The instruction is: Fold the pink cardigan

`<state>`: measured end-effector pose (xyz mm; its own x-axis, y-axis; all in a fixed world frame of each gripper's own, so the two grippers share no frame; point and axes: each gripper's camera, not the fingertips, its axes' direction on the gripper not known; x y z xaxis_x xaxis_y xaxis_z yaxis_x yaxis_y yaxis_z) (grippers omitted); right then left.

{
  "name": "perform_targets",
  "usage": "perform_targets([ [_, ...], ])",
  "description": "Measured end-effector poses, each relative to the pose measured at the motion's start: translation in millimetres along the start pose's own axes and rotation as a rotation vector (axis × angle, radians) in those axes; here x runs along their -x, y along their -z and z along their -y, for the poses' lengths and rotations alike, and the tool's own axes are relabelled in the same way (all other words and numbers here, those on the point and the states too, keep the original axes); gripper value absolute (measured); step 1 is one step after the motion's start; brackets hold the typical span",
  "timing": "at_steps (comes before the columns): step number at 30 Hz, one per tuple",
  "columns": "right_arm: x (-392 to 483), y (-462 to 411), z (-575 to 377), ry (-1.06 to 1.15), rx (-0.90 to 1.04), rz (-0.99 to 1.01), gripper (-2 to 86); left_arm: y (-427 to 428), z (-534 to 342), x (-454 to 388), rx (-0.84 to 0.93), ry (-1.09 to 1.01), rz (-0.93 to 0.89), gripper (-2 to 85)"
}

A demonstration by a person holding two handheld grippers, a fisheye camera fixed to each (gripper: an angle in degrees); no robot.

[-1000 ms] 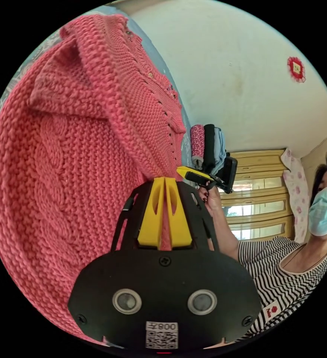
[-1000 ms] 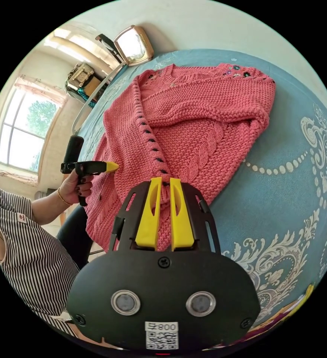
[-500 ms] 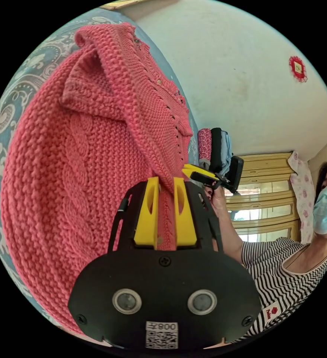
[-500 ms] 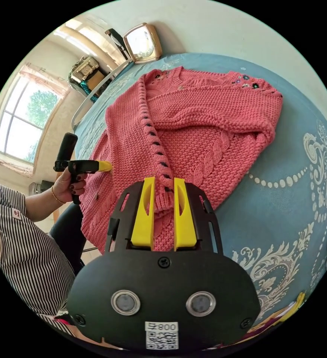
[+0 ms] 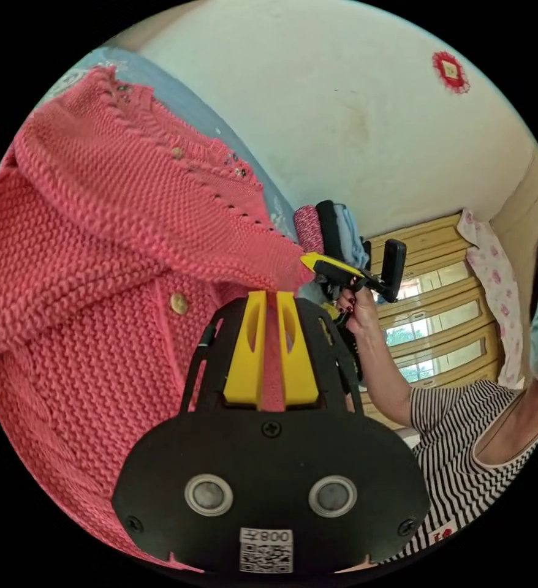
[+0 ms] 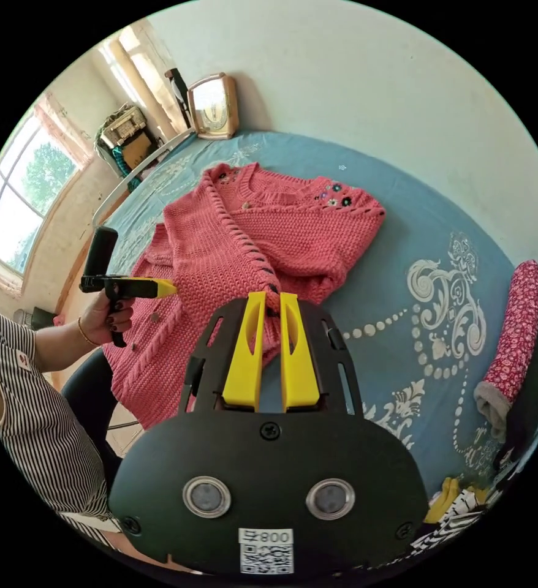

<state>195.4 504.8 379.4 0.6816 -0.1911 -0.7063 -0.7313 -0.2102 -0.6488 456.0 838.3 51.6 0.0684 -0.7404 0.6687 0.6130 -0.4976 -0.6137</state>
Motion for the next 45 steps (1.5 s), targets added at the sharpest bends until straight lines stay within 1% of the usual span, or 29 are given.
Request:
perform_targets([
  [2, -16.6, -35.3, -3.6, -0.054, 0.094, 0.055, 4.7, -1.1, -6.7, 6.8, -0.005, 0.037, -0.038, 2.7],
  [3, -18.5, -39.8, -5.2, -0.063, 0.098, 0.060, 4.9, 0.6, -9.0, 6.6, -0.005, 0.041, -0.042, 2.7],
  [7, -33.2, -23.6, -19.7, -0.135, -0.005, 0.097, 5.7, 26.8, -24.0, -1.9, -0.040, 0.019, -0.011, 2.6],
  [9, -41.5, -10.1, -28.5, -0.168, -0.070, 0.109, 5.5, 45.1, -24.4, -7.9, -0.073, -0.013, 0.059, 2.4],
  [11, -43.2, 2.4, -35.5, -0.184, -0.126, 0.114, 4.8, 72.7, -14.7, -16.2, -0.131, -0.075, 0.183, 2.2],
  [12, -41.4, 3.5, -36.0, -0.177, -0.130, 0.117, 4.6, 78.9, -10.1, -18.2, -0.143, -0.092, 0.220, 2.1],
  [14, -28.5, -0.9, -32.5, -0.126, -0.118, 0.143, 3.3, 97.3, 16.0, -24.1, -0.171, -0.150, 0.376, 1.7],
  [15, -24.1, -4.1, -30.5, -0.108, -0.106, 0.142, 2.9, 100.0, 24.2, -24.8, -0.174, -0.162, 0.404, 1.5],
  [17, -10.1, -25.1, -21.1, -0.057, -0.038, 0.097, 1.4, 101.8, 61.1, -25.7, -0.152, -0.197, 0.492, 1.0],
  [19, -7.9, -43.1, -14.1, -0.068, 0.025, 0.072, 0.9, 97.0, 86.4, -24.5, -0.146, -0.208, 0.571, 0.7],
  [20, -6.8, -46.6, -10.9, -0.063, 0.023, 0.098, 0.7, 90.5, 101.4, -22.7, -0.119, -0.218, 0.628, 0.6],
  [22, -5.3, -38.6, -8.1, -0.053, -0.058, 0.125, 0.5, 81.7, 119.2, -18.0, -0.091, -0.203, 0.689, 0.4],
  [24, -7.8, -30.4, -1.7, -0.062, -0.126, 0.090, 0.3, 71.9, 130.2, -13.6, -0.055, -0.217, 0.786, 0.3],
  [25, -12.2, -28.9, 5.5, -0.072, -0.147, 0.064, 0.3, 65.0, 134.0, -7.7, -0.023, -0.222, 0.881, 0.3],
  [27, -22.3, -34.8, 18.2, -0.086, -0.137, 0.040, 0.2, 68.9, 133.8, -2.2, -0.074, -0.198, 0.860, 0.2],
  [29, -43.6, -58.0, 32.3, -0.145, -0.044, -0.007, 0.2, 74.8, 129.4, 1.5, -0.120, -0.144, 0.845, 0.1],
  [30, -48.5, -63.1, 34.1, -0.160, -0.023, 0.003, 0.2, 75.0, 127.4, 1.3, -0.120, -0.144, 0.836, 0.1],
  [31, -53.9, -67.9, 35.0, -0.167, -0.014, 0.040, 0.2, 75.4, 121.5, -2.9, -0.115, -0.162, 0.836, 0.1],
  [33, -51.5, -61.6, 30.1, -0.150, -0.062, 0.060, 0.2, 77.0, 105.2, -17.5, -0.136, -0.228, 0.848, 0.2],
  [35, -39.5, -50.6, 15.4, -0.114, -0.117, 0.083, 0.2, 77.0, 72.7, -36.1, -0.132, -0.330, 0.753, 0.3],
  [38, -14.8, -48.3, -14.9, -0.029, -0.128, 0.155, 0.2, 70.3, 32.1, -41.7, -0.122, -0.372, 0.711, 0.3],
  [39, -10.0, -50.5, -21.3, -0.019, -0.121, 0.148, 0.2, 67.2, 26.6, -39.2, -0.116, -0.376, 0.719, 0.3],
  [40, -2.5, -59.3, -31.9, -0.011, -0.099, 0.112, 0.2, 56.3, 21.5, -28.6, -0.052, -0.370, 0.776, 0.3],
  [41, 1.0, -75.7, -37.5, 0.001, -0.027, 0.062, 0.2, 45.4, 21.4, -12.5, 0.037, -0.316, 0.830, 0.2],
  [42, 0.2, -85.8, -38.9, -0.004, 0.023, 0.044, 0.2, 47.0, 19.7, -9.3, 0.013, -0.313, 0.804, 0.2],
  [43, -3.9, -92.9, -42.3, -0.023, 0.031, 0.076, 0.2, 57.1, 16.6, -8.3, -0.058, -0.281, 0.737, 0.2],
  [44, -7.6, -85.4, -45.2, -0.042, -0.005, 0.103, 0.2, 64.9, 13.8, -11.2, -0.089, -0.268, 0.682, 0.3],
  [45, -7.9, -79.8, -46.8, -0.042, -0.024, 0.103, 0.2, 67.9, 10.2, -14.6, -0.111, -0.281, 0.664, 0.3],
])
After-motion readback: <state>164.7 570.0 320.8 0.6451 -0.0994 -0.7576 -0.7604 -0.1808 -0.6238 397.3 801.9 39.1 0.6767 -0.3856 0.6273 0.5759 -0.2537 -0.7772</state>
